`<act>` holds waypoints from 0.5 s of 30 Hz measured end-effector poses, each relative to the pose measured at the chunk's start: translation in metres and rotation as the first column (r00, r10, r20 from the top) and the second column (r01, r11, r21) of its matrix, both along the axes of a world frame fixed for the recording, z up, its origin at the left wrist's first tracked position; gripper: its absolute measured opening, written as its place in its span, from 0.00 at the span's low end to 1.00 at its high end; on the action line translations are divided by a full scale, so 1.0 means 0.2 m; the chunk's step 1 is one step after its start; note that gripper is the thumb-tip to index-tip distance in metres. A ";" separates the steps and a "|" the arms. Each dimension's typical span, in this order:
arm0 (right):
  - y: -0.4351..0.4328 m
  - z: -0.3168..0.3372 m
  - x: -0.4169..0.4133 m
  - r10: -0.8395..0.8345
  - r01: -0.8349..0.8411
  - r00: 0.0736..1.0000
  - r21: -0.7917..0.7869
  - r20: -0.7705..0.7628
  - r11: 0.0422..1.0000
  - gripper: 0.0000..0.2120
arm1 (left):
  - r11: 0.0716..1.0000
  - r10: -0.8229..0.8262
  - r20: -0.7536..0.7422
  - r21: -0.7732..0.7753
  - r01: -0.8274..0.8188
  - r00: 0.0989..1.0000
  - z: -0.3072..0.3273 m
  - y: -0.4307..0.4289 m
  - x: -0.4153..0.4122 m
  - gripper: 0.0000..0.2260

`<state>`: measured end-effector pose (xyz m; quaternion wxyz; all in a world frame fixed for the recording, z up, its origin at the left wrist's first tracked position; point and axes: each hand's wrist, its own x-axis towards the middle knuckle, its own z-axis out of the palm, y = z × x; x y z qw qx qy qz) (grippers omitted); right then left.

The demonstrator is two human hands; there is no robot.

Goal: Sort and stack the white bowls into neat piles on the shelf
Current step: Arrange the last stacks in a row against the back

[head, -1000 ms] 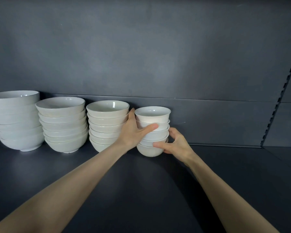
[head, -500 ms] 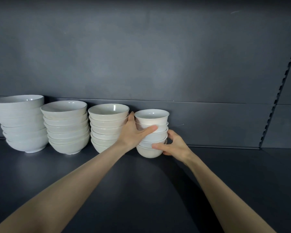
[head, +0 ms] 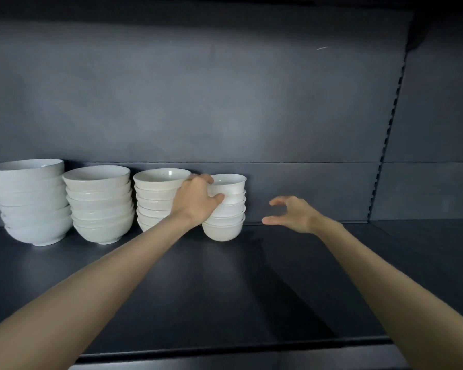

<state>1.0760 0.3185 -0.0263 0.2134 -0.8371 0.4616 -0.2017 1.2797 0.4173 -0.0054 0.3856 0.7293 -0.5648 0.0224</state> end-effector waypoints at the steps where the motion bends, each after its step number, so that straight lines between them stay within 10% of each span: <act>1: 0.03 0.04 -0.06 -0.029 0.028 0.999 -0.022 -0.035 0.999 0.30 | 1.000 -0.010 0.054 0.008 0.010 0.998 0.03 0.01 -0.03 0.19; 15: 0.44 0.50 -1.07 -0.498 0.433 0.842 -0.292 -0.208 0.853 0.31 | 0.829 -0.554 0.366 0.159 0.537 0.748 0.38 -0.07 -0.94 0.25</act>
